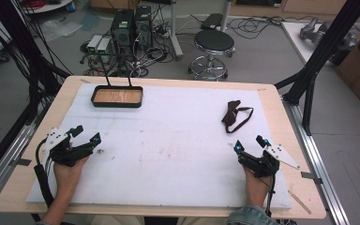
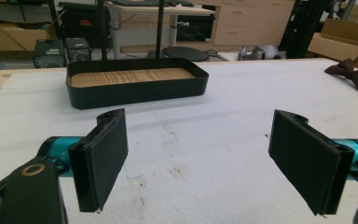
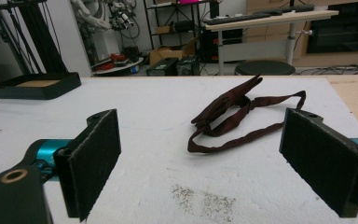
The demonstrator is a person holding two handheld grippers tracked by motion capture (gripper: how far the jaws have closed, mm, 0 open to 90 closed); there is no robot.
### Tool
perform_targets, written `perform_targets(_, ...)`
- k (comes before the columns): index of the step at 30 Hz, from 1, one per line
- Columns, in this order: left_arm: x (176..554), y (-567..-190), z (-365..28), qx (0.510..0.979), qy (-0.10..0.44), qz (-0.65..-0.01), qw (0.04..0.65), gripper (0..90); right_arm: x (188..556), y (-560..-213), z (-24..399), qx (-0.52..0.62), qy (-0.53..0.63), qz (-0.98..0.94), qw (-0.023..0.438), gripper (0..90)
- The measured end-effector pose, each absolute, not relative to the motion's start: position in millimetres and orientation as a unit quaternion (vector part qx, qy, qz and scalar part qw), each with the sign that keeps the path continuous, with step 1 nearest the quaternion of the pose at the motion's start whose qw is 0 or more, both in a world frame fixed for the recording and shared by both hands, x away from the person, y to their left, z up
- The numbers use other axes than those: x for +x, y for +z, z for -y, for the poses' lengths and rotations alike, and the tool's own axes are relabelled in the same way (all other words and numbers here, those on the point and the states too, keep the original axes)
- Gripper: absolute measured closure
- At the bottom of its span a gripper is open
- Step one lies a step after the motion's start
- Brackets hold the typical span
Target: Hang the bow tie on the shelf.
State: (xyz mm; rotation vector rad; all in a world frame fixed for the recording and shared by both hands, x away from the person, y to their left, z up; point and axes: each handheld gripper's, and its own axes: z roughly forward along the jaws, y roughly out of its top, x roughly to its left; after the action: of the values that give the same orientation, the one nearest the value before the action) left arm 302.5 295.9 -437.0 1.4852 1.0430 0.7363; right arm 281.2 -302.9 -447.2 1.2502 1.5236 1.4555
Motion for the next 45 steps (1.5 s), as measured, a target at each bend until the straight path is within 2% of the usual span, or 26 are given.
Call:
perform_targets(29,302.4,-437.2,-294.4,0.633,0.311,-0.438,0.557,20.1,285.7,-446.4,301.3,0.486,0.546,-0.593,0.338,11.7)
perform_targets(31,302.7,-437.2,-294.9,0.633,0.311,-0.439,0.557,20.1,286.3,-445.5,301.3,0.486,0.545,-0.596,0.336,14.2)
perform_targets(39,303.6,-437.5,-294.6,0.631,0.311,-0.440,0.558,20.2,307.4,-430.1,295.2,0.476,0.524,-0.613,0.351,14.1)
perform_targets(45,303.7,-437.4,-294.8,0.631,0.310,-0.441,0.558,20.2,337.4,-416.1,295.8,0.498,0.516,-0.600,0.355,15.9)
